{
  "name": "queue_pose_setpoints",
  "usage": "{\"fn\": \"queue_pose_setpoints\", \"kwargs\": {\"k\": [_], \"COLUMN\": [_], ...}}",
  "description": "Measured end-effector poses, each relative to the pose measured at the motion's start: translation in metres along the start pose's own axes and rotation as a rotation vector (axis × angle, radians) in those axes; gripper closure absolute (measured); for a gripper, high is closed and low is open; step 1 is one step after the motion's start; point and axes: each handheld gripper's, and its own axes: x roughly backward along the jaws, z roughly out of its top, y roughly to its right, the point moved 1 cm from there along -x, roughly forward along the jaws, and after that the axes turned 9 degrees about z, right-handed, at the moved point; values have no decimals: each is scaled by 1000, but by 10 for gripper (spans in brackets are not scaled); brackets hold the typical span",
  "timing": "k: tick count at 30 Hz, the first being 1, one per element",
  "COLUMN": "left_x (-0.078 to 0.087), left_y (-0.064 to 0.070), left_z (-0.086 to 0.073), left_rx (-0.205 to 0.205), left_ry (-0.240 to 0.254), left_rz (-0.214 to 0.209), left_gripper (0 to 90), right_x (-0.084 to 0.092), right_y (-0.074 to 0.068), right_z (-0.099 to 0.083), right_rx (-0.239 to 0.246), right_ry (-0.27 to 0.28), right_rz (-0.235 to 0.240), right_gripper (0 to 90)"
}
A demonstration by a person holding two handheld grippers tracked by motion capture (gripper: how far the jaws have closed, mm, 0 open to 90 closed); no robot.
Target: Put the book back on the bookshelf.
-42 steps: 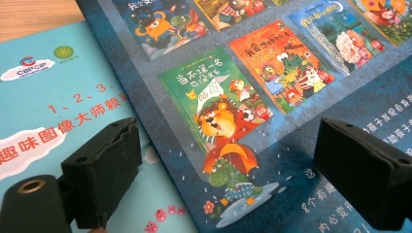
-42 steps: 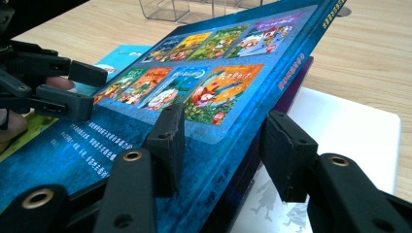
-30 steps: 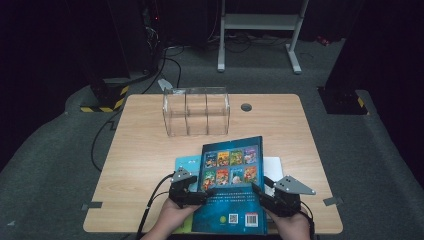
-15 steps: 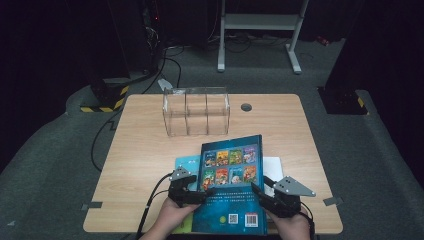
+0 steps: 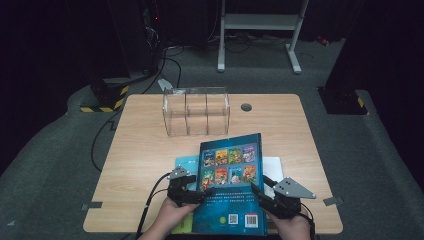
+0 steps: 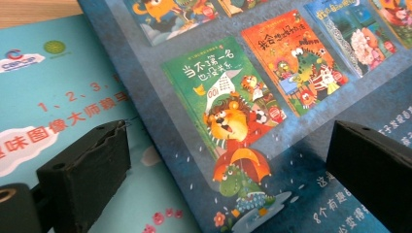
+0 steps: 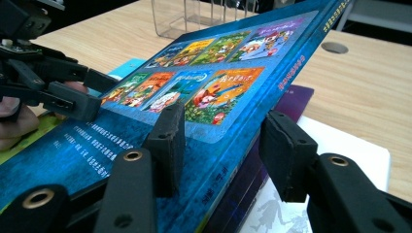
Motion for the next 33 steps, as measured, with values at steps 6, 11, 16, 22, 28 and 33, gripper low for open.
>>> {"fn": "queue_pose_setpoints", "kwargs": {"k": [6,11,16,22,28,33], "left_x": [-1,-1,2,12,17,24], "left_y": [0,1,4,11,12,13], "left_z": [0,0,1,5,9,13], "left_rx": [12,22,10,-32,-39,-30], "left_ry": [-5,-6,1,63,73,94], "left_rz": [-45,-59,-34,-23,5,23], "left_gripper": [24,31,44,111,150,180], "right_x": [0,0,-1,-5,-7,-7], "right_y": [0,-1,0,6,8,7], "right_z": [0,1,2,-2,-2,1], "right_rx": [13,13,-19,-46,-70,-96], "right_ry": [10,10,-3,-24,-27,1], "right_rz": [10,11,20,31,30,32], "right_gripper": [533,533,530,531,533,552]}}
